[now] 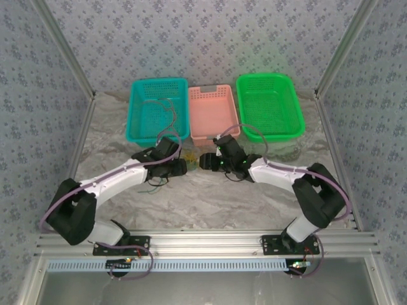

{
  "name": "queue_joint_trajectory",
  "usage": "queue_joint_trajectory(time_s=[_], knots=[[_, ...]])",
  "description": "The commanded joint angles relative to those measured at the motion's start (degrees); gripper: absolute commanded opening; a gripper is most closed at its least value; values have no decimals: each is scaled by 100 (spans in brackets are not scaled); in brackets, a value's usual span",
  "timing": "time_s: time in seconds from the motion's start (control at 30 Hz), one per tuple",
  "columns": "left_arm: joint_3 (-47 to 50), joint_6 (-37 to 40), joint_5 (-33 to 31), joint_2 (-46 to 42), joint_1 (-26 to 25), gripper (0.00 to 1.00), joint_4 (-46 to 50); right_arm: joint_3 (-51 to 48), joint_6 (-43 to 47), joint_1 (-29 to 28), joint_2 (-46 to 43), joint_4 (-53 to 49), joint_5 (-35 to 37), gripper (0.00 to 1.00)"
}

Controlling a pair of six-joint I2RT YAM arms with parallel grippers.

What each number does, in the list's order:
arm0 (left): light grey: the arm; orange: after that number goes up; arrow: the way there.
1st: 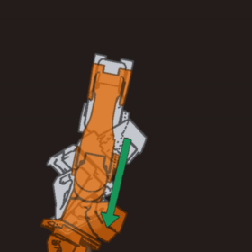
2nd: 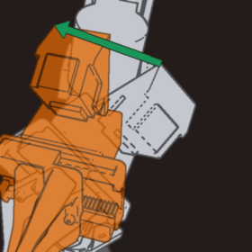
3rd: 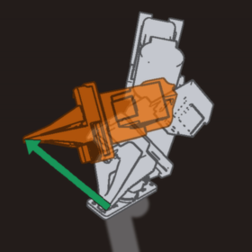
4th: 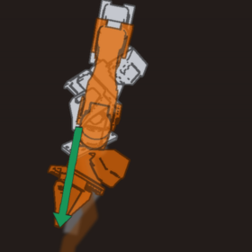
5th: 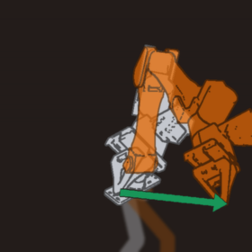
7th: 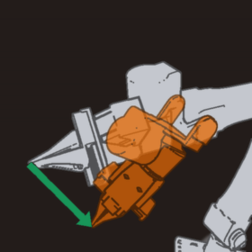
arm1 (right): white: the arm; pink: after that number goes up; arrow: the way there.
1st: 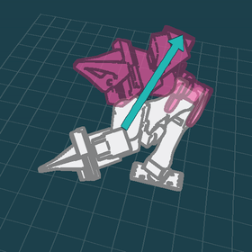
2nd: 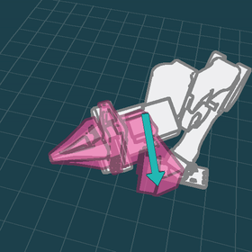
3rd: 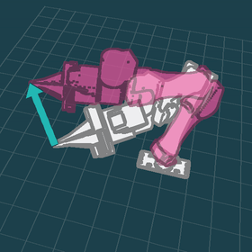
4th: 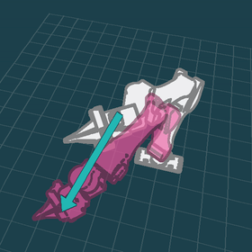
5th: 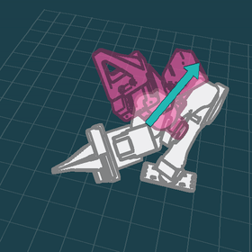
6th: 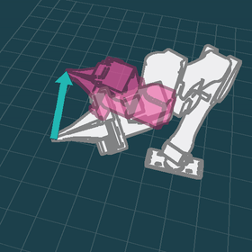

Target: Untangle the cables

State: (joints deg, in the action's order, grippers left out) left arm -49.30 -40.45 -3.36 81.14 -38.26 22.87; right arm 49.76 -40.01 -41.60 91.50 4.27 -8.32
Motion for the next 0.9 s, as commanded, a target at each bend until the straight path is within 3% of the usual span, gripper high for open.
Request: queue_joint_trajectory(time_s=[0.0, 0.3, 0.53, 0.87], knots=[[85, 86, -244, 235, -76, 51, -419, 21, -578, -65, 249, 512, 147, 54], [364, -111, -636, 566, -100, 41, -1274, -22, -1425, -265, 670, 1239, 340, 50], [398, -182, -491, 817, -101, 36, -1858, 273, -1740, -238, 1268, 1639, 105, 49], [359, -101, -452, 947, -62, 9, -1953, 465, -2126, -142, 1910, 2279, 3, 32]])
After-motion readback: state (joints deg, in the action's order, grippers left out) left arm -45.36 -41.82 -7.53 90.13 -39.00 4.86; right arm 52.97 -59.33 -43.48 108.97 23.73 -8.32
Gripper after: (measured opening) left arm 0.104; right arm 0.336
